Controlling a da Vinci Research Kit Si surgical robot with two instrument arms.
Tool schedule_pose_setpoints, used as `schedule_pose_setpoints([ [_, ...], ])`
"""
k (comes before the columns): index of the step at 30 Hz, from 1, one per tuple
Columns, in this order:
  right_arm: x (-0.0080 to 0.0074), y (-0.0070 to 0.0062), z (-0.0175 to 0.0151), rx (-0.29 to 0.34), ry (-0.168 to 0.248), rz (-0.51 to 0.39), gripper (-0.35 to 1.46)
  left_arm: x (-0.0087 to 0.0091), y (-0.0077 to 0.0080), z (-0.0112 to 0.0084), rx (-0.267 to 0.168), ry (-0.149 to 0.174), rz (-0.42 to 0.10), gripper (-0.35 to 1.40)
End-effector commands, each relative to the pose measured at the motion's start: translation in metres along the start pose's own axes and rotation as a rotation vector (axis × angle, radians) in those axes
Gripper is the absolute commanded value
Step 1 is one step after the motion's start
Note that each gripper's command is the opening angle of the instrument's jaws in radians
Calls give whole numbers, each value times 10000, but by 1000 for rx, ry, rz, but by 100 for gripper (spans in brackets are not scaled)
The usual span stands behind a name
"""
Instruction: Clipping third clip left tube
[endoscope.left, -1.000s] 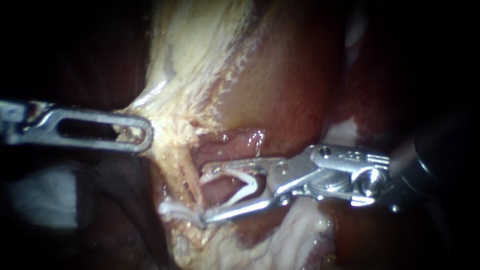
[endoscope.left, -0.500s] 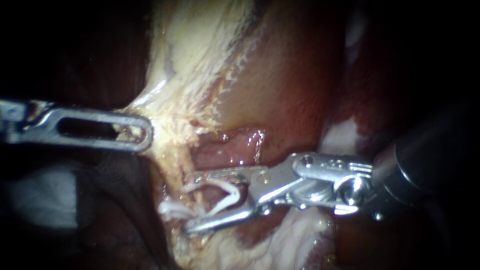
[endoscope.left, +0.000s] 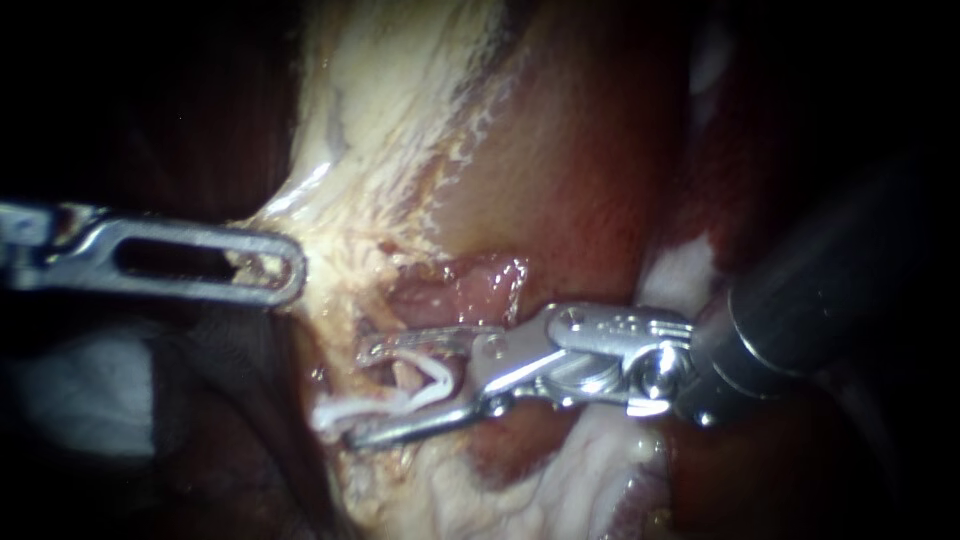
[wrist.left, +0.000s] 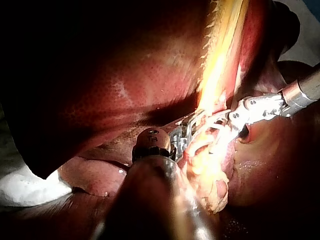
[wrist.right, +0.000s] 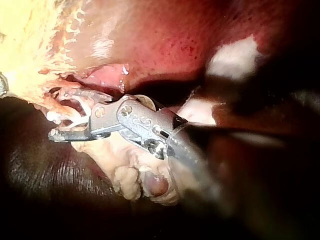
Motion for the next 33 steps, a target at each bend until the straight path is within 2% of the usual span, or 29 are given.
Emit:
schedule_pose_setpoints([
  [1, 2, -1, 0, 0, 0, 1, 60, 0, 0, 0, -1, 0, 0, -35],
  [5, 5, -4, 3, 12, -3, 1, 60, 0, 0, 0, -1, 0, 0, -35],
  [18, 18, -24, 3, 145, 60, 5, 60, 0, 0, 0, -1, 0, 0, -35],
  [26, 19, -26, 12, 203, 80, 26, 60, 0, 0, 1, -1, -1, 0, -35],
  [33, 18, -25, 35, 241, 98, 39, 60, 0, -1, 2, -1, -1, 0, -35],
])
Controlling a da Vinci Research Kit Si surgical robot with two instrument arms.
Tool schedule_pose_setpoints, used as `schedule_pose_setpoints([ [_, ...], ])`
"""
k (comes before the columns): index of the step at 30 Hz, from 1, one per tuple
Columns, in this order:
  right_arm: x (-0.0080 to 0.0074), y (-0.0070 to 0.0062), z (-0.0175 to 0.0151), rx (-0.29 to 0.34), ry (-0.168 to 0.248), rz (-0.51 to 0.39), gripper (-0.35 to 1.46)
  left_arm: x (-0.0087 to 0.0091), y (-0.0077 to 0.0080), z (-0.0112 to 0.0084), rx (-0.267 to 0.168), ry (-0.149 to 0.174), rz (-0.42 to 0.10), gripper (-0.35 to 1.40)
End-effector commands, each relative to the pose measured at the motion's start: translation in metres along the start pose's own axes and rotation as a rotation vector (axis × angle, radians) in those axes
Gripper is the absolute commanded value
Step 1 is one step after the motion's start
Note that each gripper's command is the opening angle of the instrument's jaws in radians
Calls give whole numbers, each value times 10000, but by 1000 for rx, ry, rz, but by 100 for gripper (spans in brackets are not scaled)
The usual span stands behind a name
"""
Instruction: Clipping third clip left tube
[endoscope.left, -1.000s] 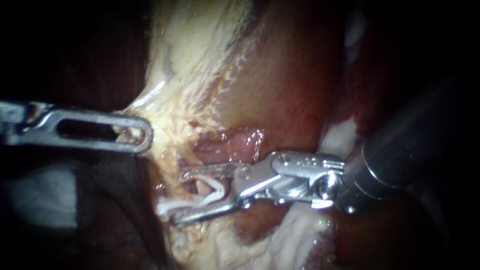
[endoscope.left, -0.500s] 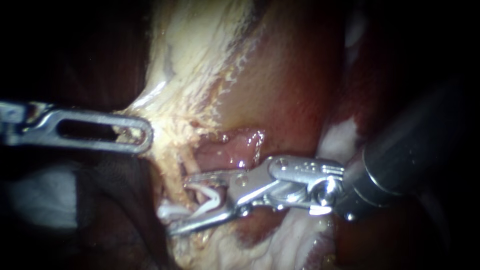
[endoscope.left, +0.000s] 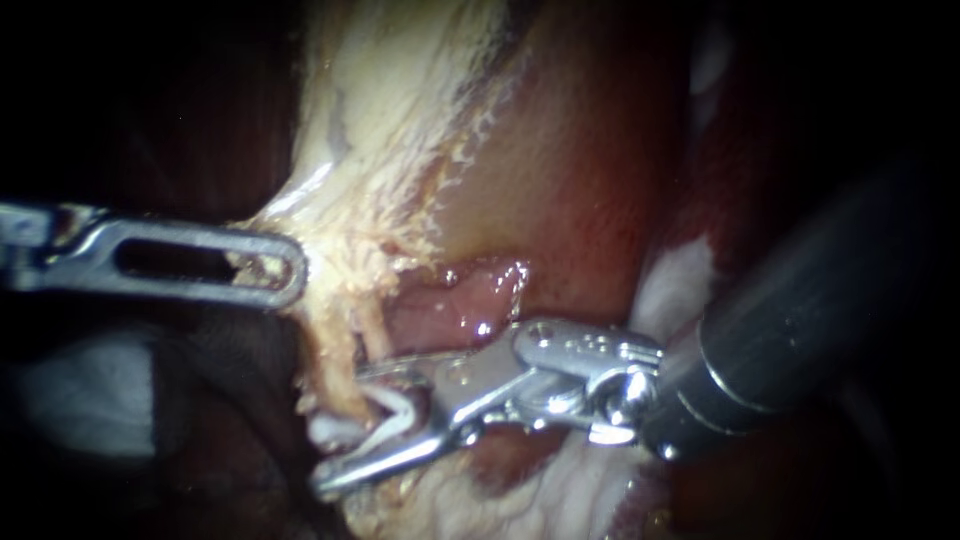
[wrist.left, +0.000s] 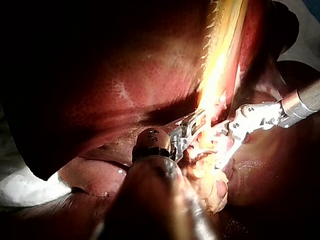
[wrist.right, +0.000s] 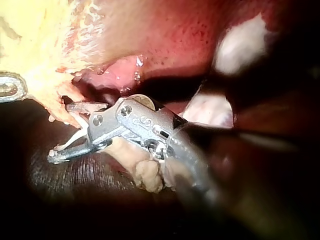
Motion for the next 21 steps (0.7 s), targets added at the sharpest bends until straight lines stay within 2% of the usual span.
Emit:
schedule_pose_setpoints([
  [1, -1, 1, 3, 2, 4, 3, 60, 0, 0, 1, -1, 0, -1, -35],
  [12, 12, 4, 8, -10, 34, 12, 58, 0, 0, 1, -1, 0, -1, -35],
  [21, 36, 7, -6, -48, 84, 27, 57, 0, 0, 1, -1, -1, -1, -35],
])
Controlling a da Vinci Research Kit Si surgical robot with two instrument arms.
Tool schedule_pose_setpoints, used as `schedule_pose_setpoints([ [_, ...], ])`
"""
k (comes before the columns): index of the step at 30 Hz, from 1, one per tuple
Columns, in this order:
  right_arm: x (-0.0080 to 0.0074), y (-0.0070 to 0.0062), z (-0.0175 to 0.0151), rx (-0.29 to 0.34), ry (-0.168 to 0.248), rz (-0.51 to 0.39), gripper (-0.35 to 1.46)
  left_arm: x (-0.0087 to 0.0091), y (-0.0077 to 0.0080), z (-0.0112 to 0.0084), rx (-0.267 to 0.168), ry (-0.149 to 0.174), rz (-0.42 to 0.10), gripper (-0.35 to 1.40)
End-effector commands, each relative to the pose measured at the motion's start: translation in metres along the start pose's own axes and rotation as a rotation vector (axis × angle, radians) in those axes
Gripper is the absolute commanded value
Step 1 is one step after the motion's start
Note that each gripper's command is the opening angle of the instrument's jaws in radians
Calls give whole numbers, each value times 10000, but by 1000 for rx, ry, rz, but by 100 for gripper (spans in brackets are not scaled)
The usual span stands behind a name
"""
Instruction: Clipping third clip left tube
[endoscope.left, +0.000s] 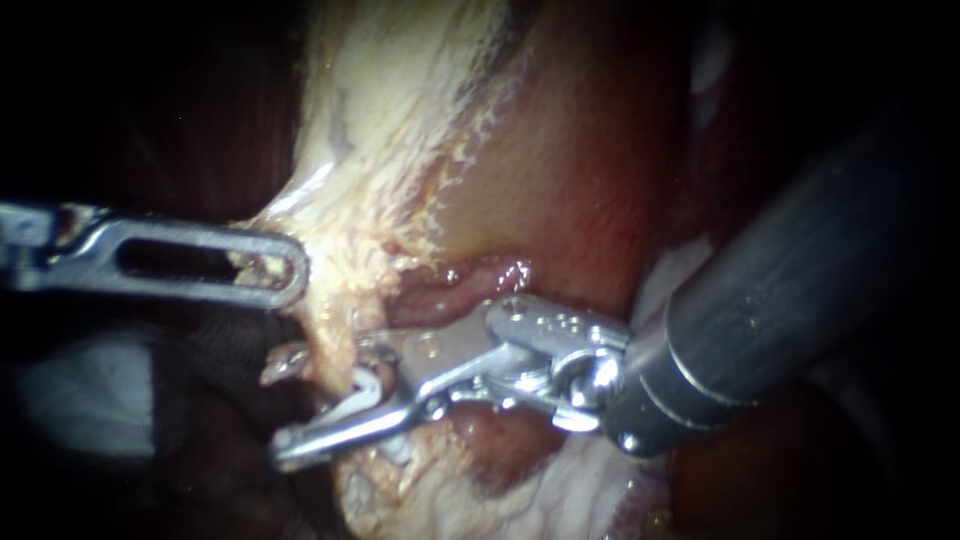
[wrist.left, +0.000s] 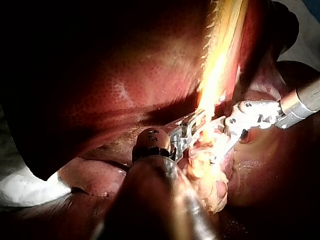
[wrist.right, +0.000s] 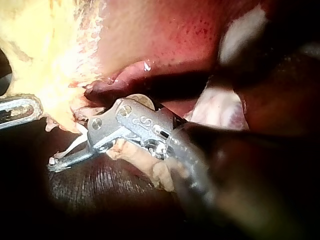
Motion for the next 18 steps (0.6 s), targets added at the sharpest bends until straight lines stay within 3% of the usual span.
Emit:
schedule_pose_setpoints([
  [1, 1, 0, 0, 1, 7, 1, 57, 0, 0, 0, 0, 0, 0, -35],
  [10, 4, 2, -2, -5, 18, 56, 46, 0, 0, 1, 0, 0, 0, -35],
  [11, 3, 2, -4, -4, 18, 56, 31, 0, 0, 1, 0, 0, 0, -35],
  [14, -4, -3, -15, -2, 22, 207, -35, 0, 0, 0, 0, 0, 0, -35],
  [18, -8, 1, -20, -23, 10, 225, -35, 0, -1, 1, -1, -1, 0, -35],
])
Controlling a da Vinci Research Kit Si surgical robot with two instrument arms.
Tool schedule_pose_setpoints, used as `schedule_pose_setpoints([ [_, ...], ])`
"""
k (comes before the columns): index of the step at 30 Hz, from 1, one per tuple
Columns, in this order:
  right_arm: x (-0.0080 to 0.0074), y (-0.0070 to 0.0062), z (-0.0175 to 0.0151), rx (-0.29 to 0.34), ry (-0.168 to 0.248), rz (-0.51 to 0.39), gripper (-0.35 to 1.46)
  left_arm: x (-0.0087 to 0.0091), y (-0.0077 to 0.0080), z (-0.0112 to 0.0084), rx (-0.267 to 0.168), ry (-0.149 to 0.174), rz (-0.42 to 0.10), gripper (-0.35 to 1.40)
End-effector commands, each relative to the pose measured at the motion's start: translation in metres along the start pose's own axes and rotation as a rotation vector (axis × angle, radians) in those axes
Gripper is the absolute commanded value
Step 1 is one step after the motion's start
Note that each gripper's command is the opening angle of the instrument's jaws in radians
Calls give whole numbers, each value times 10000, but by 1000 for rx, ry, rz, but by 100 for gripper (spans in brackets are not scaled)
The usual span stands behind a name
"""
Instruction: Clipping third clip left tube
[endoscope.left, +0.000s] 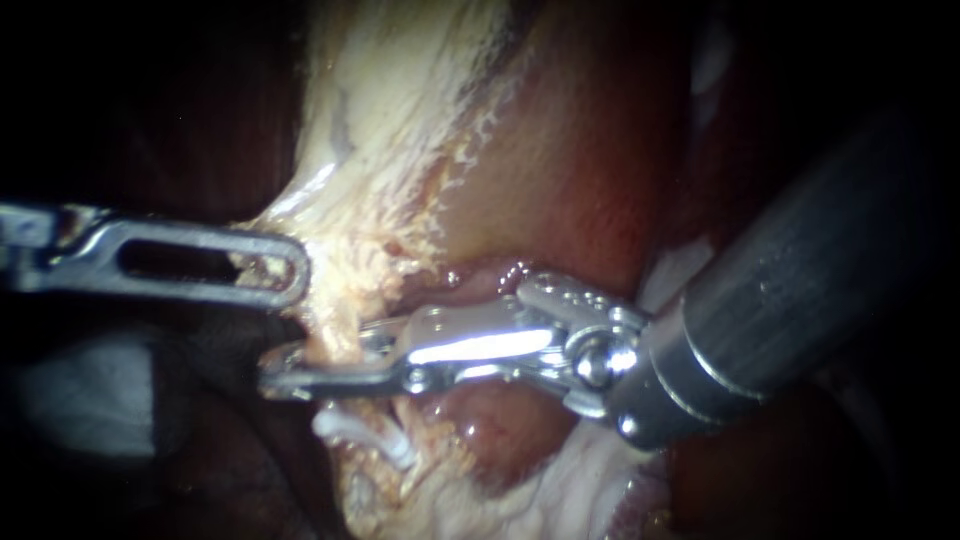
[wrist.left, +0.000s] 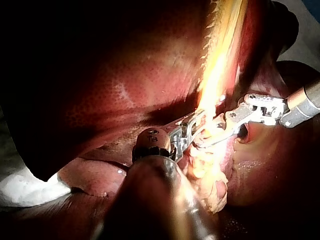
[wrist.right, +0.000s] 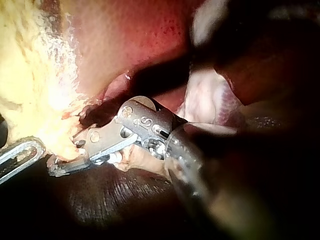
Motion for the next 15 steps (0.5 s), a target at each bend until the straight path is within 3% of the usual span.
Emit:
schedule_pose_setpoints([
  [1, -4, 3, 1, 0, -1, -3, -35, 0, 0, 0, 0, 0, 0, -35],
  [15, -8, 8, 6, -7, -12, -5, -35, 0, 0, 0, 0, 0, 0, -35],
])
